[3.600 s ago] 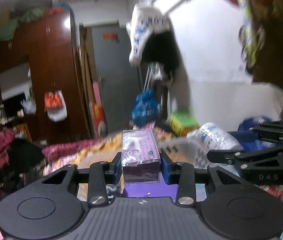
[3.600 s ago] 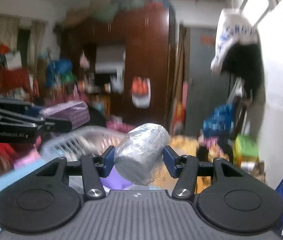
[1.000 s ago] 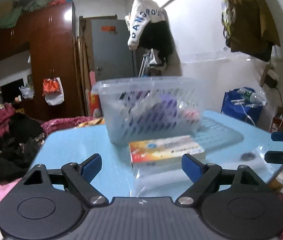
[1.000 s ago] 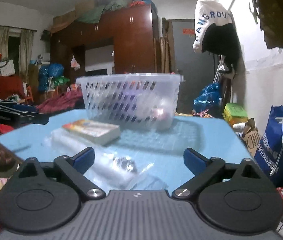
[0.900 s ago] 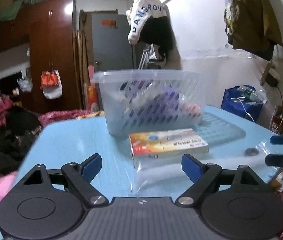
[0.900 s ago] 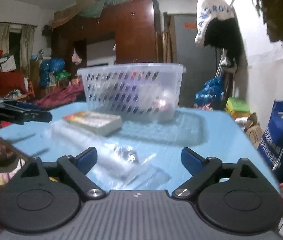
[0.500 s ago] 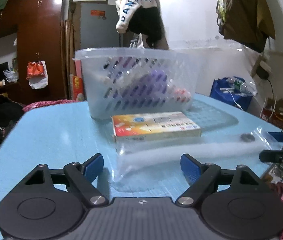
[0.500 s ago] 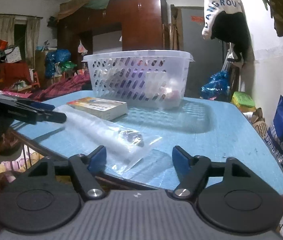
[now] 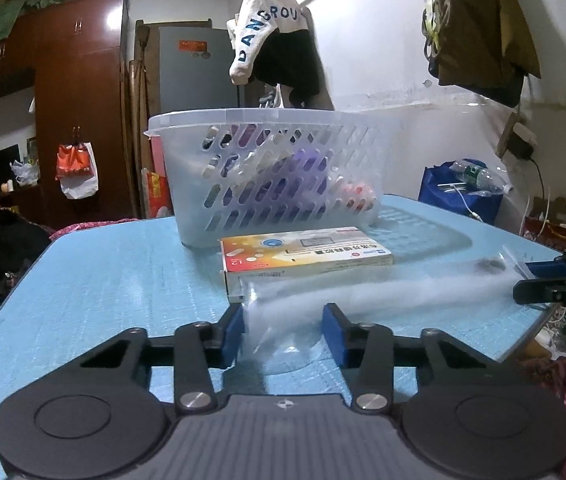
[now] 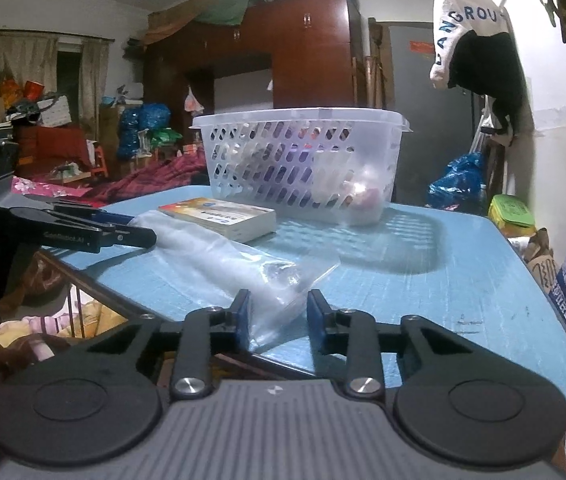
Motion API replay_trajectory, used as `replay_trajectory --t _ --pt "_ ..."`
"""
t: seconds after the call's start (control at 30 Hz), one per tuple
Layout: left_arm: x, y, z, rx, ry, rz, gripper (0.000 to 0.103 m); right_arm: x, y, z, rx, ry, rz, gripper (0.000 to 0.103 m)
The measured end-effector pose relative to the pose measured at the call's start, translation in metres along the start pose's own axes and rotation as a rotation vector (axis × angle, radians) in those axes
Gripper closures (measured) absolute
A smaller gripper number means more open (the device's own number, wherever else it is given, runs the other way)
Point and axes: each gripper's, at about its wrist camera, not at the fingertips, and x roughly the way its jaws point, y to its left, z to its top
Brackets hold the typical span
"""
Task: Organize objects
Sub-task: 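Move both grippers to the clear plastic bag and pinch it closed, then lift the clear plastic bag with both grippers and lower it into the basket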
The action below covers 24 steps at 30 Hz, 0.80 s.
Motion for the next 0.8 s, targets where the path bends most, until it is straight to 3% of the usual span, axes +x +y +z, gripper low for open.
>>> replay_trajectory --t 0.27,0.43,0.8 --pt "-0.007 -0.005 -0.005 0.012 -0.031 0.006 0.071 -0.001 -0.004 0.001 -0.038 -0.008 0.005 0.081" --pt "-0.012 -0.007 -0.005 0.006 -0.044 -0.003 0.073 -0.003 -0.007 0.003 -0.056 -0.032 -0.001 0.090" --pt "-0.039 -0.007 0.015 -0.008 -0.150 -0.012 0.074 -0.022 -0.005 0.023 -0.091 -0.129 0.012 0.093"
